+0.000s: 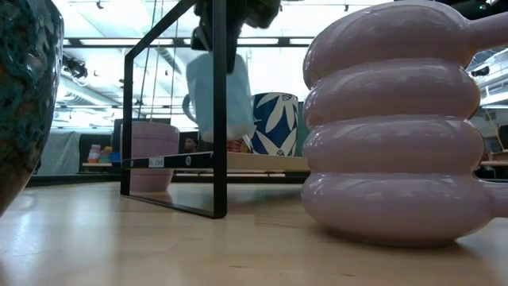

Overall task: Place coffee mugs
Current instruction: Put the light blue mug on the shelf

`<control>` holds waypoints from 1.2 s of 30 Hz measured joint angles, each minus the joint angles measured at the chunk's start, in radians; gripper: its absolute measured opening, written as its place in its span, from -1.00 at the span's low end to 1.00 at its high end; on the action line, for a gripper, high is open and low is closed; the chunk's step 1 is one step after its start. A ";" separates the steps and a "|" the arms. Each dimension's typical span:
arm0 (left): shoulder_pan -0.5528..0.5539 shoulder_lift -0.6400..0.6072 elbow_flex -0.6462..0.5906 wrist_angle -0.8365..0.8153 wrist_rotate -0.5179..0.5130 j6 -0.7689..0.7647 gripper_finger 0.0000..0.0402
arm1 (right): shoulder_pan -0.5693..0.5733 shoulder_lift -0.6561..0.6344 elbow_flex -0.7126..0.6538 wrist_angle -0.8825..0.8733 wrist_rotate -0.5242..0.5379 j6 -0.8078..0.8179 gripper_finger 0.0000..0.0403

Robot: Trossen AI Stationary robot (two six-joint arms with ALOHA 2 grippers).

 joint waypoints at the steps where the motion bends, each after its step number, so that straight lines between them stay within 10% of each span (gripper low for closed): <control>1: 0.001 0.008 0.002 -0.007 -0.002 0.011 -0.88 | 0.000 0.000 0.000 0.000 0.000 -0.001 -0.16; 36: 0.066 0.074 0.002 0.047 -0.208 0.131 -0.87 | -0.001 0.000 0.000 -0.004 -0.003 -0.001 -0.16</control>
